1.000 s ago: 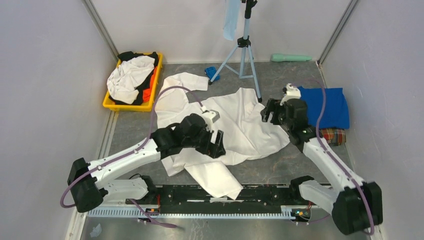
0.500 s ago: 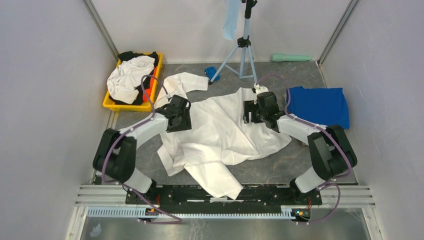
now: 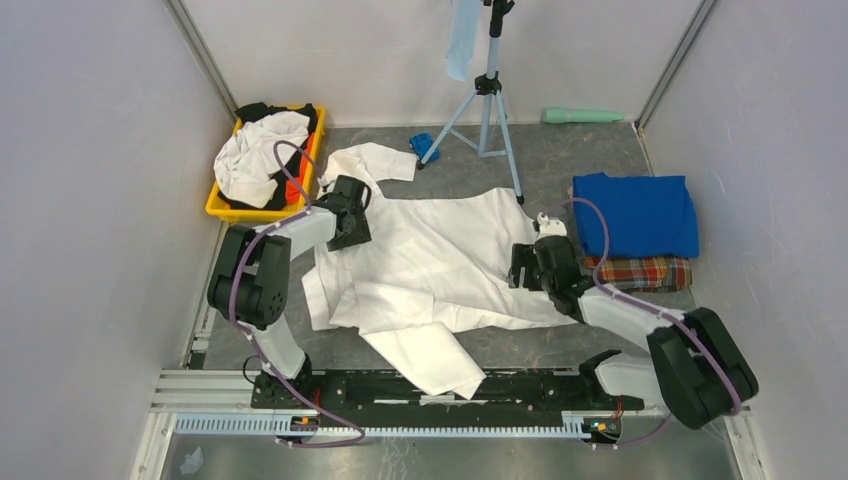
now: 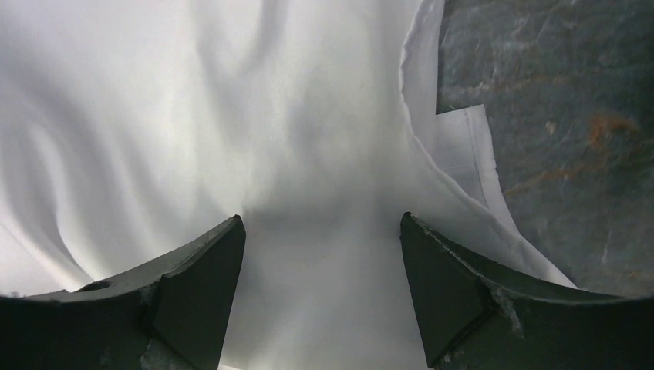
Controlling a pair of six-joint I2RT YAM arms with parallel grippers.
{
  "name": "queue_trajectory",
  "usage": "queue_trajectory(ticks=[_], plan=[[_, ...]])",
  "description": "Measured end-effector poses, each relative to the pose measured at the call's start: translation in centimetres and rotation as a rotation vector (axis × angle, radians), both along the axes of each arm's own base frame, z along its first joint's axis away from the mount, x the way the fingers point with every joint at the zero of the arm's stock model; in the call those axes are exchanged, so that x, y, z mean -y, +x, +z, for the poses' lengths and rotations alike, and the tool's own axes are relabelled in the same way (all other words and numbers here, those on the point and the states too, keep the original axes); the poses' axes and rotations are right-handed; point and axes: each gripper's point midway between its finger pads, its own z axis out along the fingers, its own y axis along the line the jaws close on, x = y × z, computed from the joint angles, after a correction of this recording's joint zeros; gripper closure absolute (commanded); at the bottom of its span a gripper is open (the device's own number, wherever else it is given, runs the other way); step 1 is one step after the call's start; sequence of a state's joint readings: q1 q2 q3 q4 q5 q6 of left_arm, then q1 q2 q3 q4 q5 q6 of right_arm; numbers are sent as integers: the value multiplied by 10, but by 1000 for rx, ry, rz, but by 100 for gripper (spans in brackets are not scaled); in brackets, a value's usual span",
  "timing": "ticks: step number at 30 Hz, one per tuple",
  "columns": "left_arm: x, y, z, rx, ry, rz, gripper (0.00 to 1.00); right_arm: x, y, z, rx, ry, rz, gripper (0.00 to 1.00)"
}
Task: Fold and stack the mixed laundry pile
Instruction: Flatten out the shirt at the center of the board.
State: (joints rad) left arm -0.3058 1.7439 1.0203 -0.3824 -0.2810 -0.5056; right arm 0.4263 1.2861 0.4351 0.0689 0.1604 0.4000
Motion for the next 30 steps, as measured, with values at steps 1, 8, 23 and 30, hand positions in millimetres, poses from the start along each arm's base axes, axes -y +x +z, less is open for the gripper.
queue_trajectory(ticks=[1, 8, 23, 30], plan=[[-4, 3, 0, 2, 2, 13, 36, 0, -5, 0, 10, 12, -1, 19], [-19, 18, 4, 0, 34, 60, 35, -15, -34, 5, 21, 97, 24, 19], [17, -36, 149, 291, -16, -75, 32, -39, 69, 114, 165, -31, -10, 26], [11, -87, 108, 170, -4, -135, 33, -13, 104, 51, 11, -153, -67, 29]])
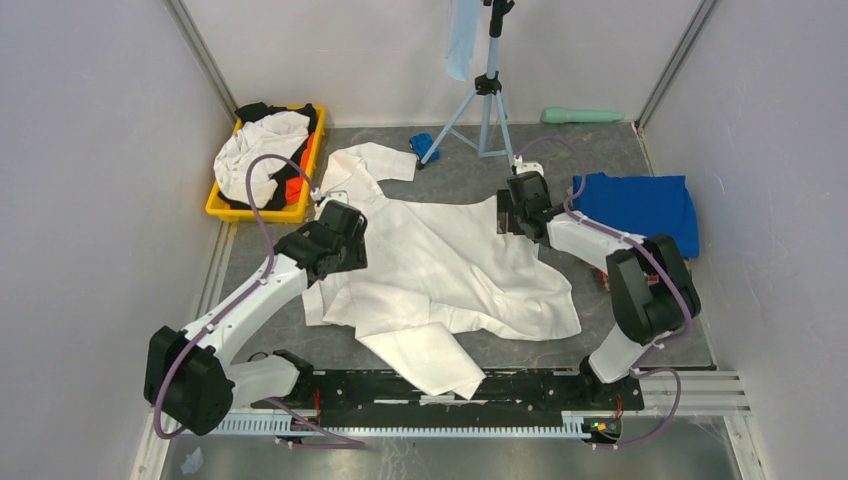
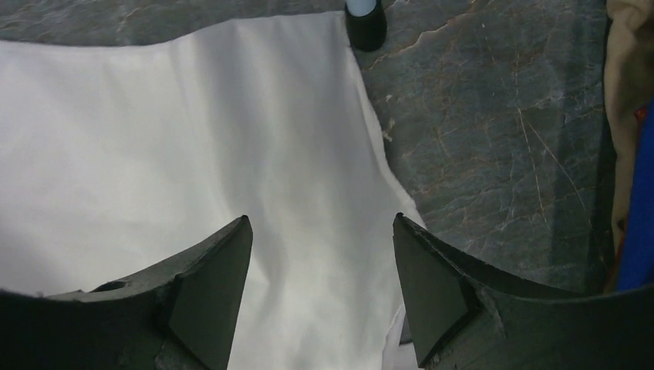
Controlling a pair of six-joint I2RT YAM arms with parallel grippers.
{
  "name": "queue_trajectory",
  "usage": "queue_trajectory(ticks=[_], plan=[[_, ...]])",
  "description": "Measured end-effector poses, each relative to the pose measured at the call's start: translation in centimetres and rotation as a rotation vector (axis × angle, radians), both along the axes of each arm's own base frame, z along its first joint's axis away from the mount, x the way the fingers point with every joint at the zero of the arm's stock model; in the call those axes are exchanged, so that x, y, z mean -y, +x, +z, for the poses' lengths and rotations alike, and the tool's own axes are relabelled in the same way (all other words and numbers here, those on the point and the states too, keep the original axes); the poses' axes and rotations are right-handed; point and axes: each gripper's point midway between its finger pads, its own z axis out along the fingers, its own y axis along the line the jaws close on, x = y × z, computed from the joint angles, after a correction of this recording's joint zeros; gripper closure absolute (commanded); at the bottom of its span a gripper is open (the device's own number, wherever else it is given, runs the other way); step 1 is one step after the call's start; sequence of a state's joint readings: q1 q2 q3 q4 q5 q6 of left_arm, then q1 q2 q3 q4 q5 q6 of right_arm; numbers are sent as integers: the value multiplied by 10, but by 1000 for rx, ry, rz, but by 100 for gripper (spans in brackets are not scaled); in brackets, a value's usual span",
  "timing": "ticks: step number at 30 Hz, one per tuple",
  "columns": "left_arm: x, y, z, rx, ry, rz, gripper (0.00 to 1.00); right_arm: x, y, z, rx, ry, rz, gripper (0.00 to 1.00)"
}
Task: Fold and stack the mixed laundry pile
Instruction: Flatten out the shirt at the center of the board.
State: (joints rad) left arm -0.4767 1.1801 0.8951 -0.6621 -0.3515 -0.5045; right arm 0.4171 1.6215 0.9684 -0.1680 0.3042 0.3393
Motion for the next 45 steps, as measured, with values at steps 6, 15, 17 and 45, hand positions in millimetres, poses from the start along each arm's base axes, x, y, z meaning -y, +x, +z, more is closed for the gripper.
queue_trajectory(ticks=[6, 15, 17, 45], plan=[[6, -25, -16, -48, 13, -61, 33, 15, 28, -27, -51, -6, -3, 40], [14, -32, -21, -51, 20, -100, 34, 23, 51, -19, 2, 122, 15, 42], [13, -33, -24, -56, 24, -102, 34, 26, 56, -16, 19, 150, 12, 44], [11, -42, -36, -72, 41, -94, 36, -17, 61, -50, -3, 270, 121, 100]])
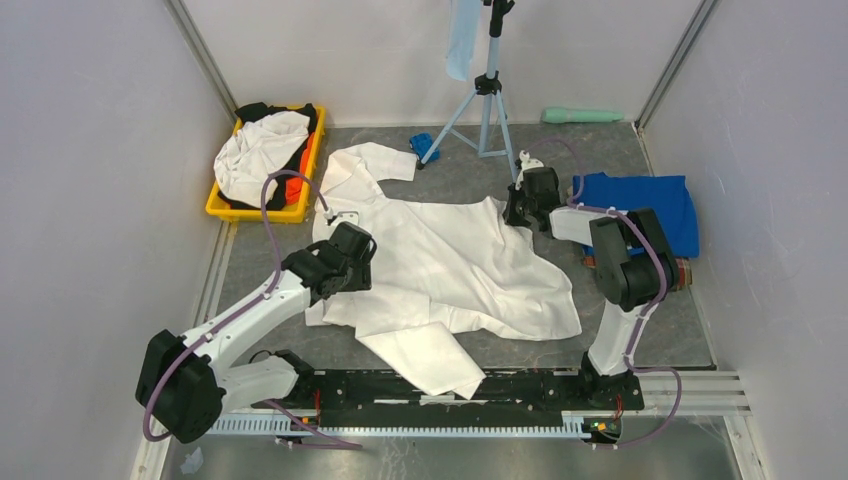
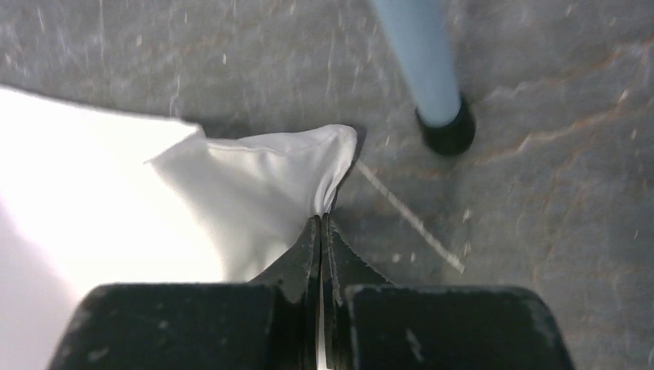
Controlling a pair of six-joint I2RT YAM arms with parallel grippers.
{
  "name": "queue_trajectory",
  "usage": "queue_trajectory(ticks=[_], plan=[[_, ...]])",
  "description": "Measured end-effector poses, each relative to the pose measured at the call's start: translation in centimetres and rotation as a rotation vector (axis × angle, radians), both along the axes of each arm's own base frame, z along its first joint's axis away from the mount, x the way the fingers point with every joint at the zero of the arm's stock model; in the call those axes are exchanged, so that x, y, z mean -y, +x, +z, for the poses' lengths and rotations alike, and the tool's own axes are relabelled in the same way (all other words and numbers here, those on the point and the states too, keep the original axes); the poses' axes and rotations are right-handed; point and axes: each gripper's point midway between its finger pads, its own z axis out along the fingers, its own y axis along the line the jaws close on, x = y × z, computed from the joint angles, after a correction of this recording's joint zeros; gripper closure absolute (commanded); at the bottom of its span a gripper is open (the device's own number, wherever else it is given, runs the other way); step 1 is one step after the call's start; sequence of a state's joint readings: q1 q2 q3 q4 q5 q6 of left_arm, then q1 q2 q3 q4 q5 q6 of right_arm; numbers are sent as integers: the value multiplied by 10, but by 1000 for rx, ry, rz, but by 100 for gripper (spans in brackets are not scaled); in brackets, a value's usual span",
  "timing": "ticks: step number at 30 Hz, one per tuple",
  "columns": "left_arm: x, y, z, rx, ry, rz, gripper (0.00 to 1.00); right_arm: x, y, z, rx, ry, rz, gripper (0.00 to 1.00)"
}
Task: Fold and stack the mixed laundry pile
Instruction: Flatten out the shirt at the center of the board.
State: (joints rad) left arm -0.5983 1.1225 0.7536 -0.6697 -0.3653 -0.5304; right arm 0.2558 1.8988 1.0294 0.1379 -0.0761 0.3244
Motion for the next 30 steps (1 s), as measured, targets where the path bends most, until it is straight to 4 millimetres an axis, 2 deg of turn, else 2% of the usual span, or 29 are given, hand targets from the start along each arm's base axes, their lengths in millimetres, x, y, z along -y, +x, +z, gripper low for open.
queue_trajectory(ticks=[4, 6, 11, 14, 20, 24, 26, 30], plan=[[0, -2, -1, 3, -1, -4, 37, 5, -28, 5, -40, -39, -8, 100], [0, -2, 0, 10, -6, -4, 37, 16, -38, 17, -43, -79, -36, 100], [0, -1, 1, 22, -14, -3, 38, 47, -36, 68, 60, -151, -150, 100], [1, 0, 0, 27, -17, -4, 39, 65, -29, 85, 96, -176, -215, 100], [-1, 1, -2, 39, -11, 4, 40, 97, -20, 84, 97, -232, -310, 100], [0, 4, -2, 63, -23, 6, 40, 117, -3, 75, 95, -250, -355, 100], [0, 5, 0, 72, -26, 8, 38, 124, 10, 71, 92, -255, -375, 100], [-5, 3, 3, 79, -20, 35, 28, 136, 33, 63, 84, -259, -405, 100]])
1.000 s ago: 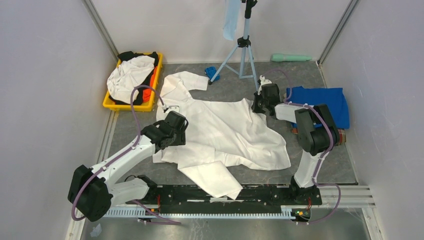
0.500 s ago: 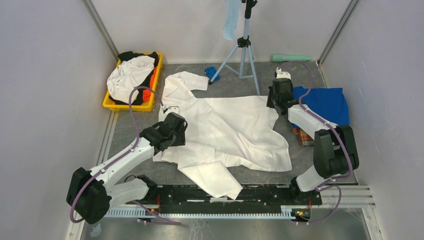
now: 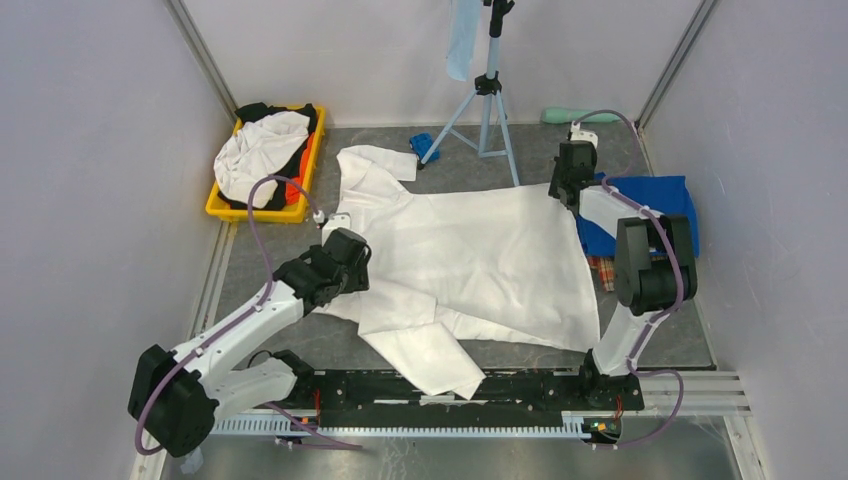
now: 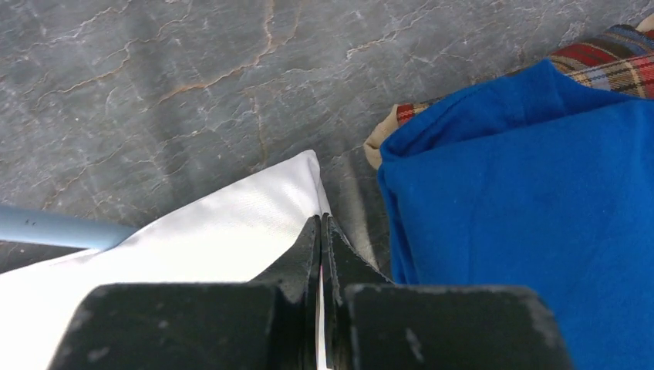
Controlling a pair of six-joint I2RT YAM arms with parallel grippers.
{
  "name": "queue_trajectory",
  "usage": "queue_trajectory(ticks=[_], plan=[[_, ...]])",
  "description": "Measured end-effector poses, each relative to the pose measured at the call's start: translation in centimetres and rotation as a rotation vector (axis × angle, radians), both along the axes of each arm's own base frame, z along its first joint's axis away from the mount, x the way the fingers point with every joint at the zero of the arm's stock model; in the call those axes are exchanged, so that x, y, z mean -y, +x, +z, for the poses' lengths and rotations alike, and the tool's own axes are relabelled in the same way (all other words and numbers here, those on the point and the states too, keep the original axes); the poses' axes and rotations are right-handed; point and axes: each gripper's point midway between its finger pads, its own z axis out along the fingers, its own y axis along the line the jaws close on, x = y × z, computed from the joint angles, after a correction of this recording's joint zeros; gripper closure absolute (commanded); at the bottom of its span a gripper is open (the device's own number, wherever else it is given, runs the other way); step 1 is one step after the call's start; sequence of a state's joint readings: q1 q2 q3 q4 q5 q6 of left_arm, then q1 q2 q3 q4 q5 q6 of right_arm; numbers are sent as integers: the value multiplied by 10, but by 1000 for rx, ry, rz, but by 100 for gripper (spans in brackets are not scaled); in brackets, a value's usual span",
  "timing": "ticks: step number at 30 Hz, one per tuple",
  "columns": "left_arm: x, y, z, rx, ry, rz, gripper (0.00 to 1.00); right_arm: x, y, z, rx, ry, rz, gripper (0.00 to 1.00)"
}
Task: Fold and stack the mixed laundry pile
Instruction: Flatten out the shirt at the center of the board, then fold the shirt.
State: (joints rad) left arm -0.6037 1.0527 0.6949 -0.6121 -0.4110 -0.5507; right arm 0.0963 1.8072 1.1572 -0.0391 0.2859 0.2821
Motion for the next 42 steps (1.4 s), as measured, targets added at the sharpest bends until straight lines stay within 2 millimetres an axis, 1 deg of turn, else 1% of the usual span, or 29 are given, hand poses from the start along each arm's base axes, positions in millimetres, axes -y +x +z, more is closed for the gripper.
queue_trajectory(ticks=[1, 2, 4, 7, 9, 11, 13, 15, 16, 18, 20, 21, 23, 25, 27, 30, 34, 35, 36, 37, 39, 40, 42], plan=[[-3, -3, 2, -1, -2, 21, 26, 1, 2, -1, -4, 0, -3, 94], [-5, -5, 4, 1, -4, 30, 24, 3, 3, -2, -9, 0, -5, 85], [-11, -10, 12, 14, -16, 62, 22, 1, 3, -2, -18, 9, 4, 66], [-18, -20, 28, 40, -46, 93, 22, -1, -3, 4, -32, 13, 22, 48], [-17, -26, 34, 51, -77, 105, 22, -3, -11, 17, -34, 18, 37, 42], [-16, -32, 35, 42, -107, 114, 24, -8, -19, 34, -16, 26, 59, 39], [-13, -37, 33, 20, -130, 116, 22, -17, -34, 58, 18, 39, 90, 36], [-6, -44, 28, -17, -153, 108, 22, -33, -53, 74, 51, 49, 138, 34], [-2, -48, 26, -38, -158, 95, 21, -47, -68, 79, 63, 55, 179, 33], [10, -60, 19, -91, -164, 51, 21, -78, -99, 80, 66, 69, 278, 33], [23, -76, 12, -151, -165, -1, 21, -101, -125, 73, 49, 84, 367, 33], [27, -82, 11, -168, -166, -16, 21, -109, -138, 67, 37, 91, 402, 33], [32, -95, 7, -198, -175, -38, 21, -109, -164, 51, 2, 93, 431, 32], [34, -106, 1, -219, -190, -45, 21, -103, -183, 39, -23, 97, 434, 32], [33, -114, -7, -243, -195, -42, 22, -99, -197, 33, -32, 103, 434, 32], [33, -120, -22, -276, -192, -31, 26, -98, -207, 33, -23, 121, 442, 32], [38, -118, -43, -269, -218, -29, 31, -100, -213, 34, -7, 144, 458, 32], [40, -117, -47, -260, -236, -32, 34, -100, -214, 35, -2, 145, 460, 32], [42, -117, -50, -252, -253, -35, 39, -100, -216, 35, -1, 148, 463, 32], [45, -116, -53, -244, -270, -40, 54, -100, -217, 33, 0, 150, 463, 32], [50, -113, -57, -232, -296, -46, 96, -99, -221, 30, -4, 153, 463, 33], [53, -112, -58, -227, -313, -45, 98, -99, -222, 28, -6, 156, 462, 32], [62, -110, -56, -221, -354, -55, 98, -98, -226, 22, -20, 163, 453, 32]])
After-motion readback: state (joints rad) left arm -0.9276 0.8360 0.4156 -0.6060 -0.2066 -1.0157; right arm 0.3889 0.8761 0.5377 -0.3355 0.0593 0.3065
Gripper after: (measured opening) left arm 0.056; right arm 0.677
